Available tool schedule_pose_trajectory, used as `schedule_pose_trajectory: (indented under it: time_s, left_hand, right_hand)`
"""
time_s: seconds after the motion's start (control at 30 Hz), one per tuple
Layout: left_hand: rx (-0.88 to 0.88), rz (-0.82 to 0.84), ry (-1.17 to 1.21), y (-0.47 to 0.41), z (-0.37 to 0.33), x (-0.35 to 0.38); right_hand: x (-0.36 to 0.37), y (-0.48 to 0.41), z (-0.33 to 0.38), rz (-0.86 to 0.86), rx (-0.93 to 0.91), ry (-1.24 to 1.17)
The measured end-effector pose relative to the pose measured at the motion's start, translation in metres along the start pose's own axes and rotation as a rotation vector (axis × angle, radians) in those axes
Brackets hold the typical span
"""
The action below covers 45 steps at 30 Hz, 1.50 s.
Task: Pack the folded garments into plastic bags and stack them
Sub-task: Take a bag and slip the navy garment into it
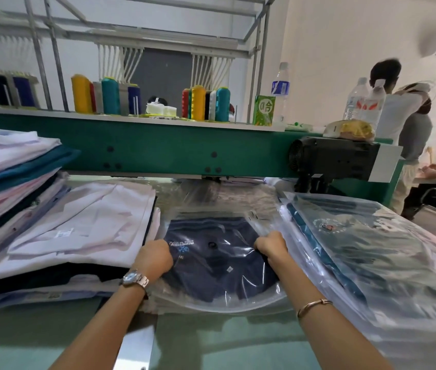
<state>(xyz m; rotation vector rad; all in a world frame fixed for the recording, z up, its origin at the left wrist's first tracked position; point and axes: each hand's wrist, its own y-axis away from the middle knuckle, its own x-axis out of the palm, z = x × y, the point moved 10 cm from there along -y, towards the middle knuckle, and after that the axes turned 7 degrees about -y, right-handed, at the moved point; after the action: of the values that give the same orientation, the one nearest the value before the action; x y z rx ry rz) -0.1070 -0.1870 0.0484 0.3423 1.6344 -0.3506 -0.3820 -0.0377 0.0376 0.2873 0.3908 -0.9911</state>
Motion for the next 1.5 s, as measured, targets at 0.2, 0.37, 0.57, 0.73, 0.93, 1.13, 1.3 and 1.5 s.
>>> schedule_pose_trajectory:
  time_s: [0.2,0.37,0.57,0.73,0.93,1.13,1.3,1.5]
  left_hand:
    - [0.061,0.009,0.615,0.000,0.002,-0.011]
    - [0.102,-0.065,1.022,0.013,-0.011,-0.050]
    - [0.211,-0.323,1.177,0.048,-0.034,-0.120]
    - [0.249,-0.419,1.374,0.081,-0.075,-0.152]
    - [0.363,-0.215,1.670,0.121,-0.178,-0.137]
    - [0.387,0.025,1.765,0.136,-0.266,-0.112]
    - [0.329,0.229,1.758,0.133,-0.307,-0.069]
    - [0.334,0.236,1.611,0.129,-0.314,-0.036]
  right_hand:
    - [-0.006,0.019,0.053,-0.056,-0.224,0.145]
    - [-0.023,0.039,0.119,-0.062,-0.432,0.198]
    - [-0.094,0.043,0.159,-0.165,-0.458,0.085]
    - [-0.190,0.025,0.154,-0.261,-0.408,-0.060]
    - [-0.310,0.031,0.098,-0.383,-0.279,-0.226]
    - [-0.380,0.025,0.025,-0.425,-0.162,-0.261]
    - [-0.403,0.022,-0.018,-0.495,-0.068,-0.263]
    - [-0.413,0.001,-0.056,-0.466,-0.011,-0.019]
